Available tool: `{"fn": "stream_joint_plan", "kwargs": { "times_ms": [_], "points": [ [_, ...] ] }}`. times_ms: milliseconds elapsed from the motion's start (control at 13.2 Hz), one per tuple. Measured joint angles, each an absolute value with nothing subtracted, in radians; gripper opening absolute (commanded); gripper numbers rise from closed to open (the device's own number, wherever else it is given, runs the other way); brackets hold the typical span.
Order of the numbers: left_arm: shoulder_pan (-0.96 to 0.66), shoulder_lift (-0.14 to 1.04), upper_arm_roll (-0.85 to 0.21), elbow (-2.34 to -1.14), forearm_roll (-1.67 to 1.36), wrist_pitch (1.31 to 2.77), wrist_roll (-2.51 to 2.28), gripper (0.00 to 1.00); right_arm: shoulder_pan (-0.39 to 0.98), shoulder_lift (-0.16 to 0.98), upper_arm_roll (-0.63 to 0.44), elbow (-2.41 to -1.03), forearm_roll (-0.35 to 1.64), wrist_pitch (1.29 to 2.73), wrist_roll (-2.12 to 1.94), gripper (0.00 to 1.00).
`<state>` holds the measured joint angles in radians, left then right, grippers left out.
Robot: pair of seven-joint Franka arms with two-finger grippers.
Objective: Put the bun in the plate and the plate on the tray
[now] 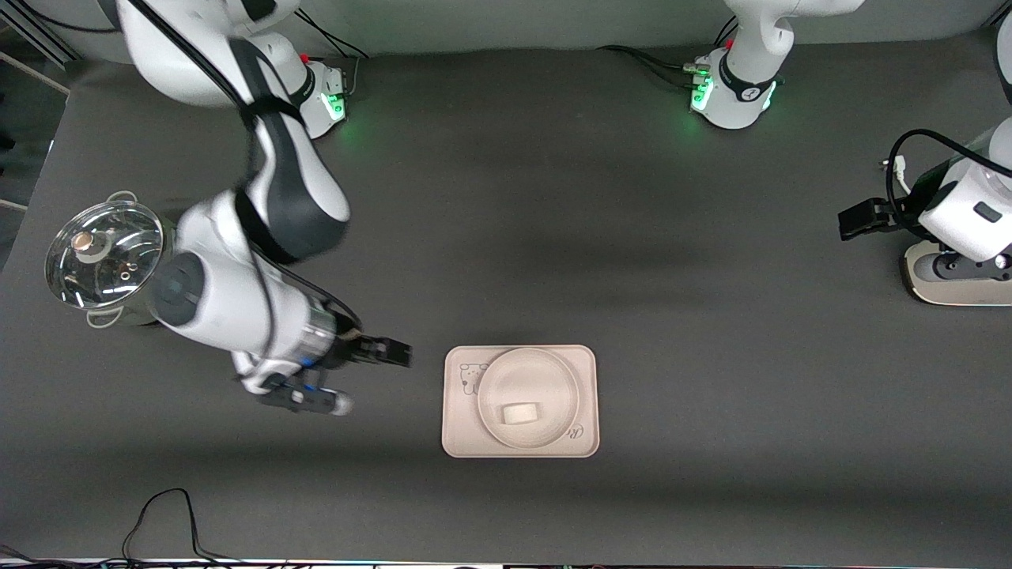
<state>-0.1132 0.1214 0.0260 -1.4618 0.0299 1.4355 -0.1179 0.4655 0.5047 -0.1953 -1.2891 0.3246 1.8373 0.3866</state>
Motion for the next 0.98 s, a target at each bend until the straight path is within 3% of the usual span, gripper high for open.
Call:
{"fn": "stream_joint_plan", "kwargs": {
  "times_ms": [227, 529, 983],
  "points": [
    [-0.110, 0.123, 0.034, -1.473, 0.031, 1.508, -0.117, 1.00, 0.379, 0.257, -0.164, -1.441, 0.200, 1.696, 0.324, 1.00],
    [-0.107, 0.124, 0.038, -1.501, 0.031, 1.576, -0.117, 1.00, 0.223, 0.031, -0.102, -1.617, 0.078, 1.665, 0.172, 1.00],
    [-0.091, 0.107, 0.041, -1.508, 0.025, 1.584, -0.118, 1.00, 0.176, -0.010, -0.174, -1.659, 0.015, 1.664, 0.080, 1.00]
  ]
}}
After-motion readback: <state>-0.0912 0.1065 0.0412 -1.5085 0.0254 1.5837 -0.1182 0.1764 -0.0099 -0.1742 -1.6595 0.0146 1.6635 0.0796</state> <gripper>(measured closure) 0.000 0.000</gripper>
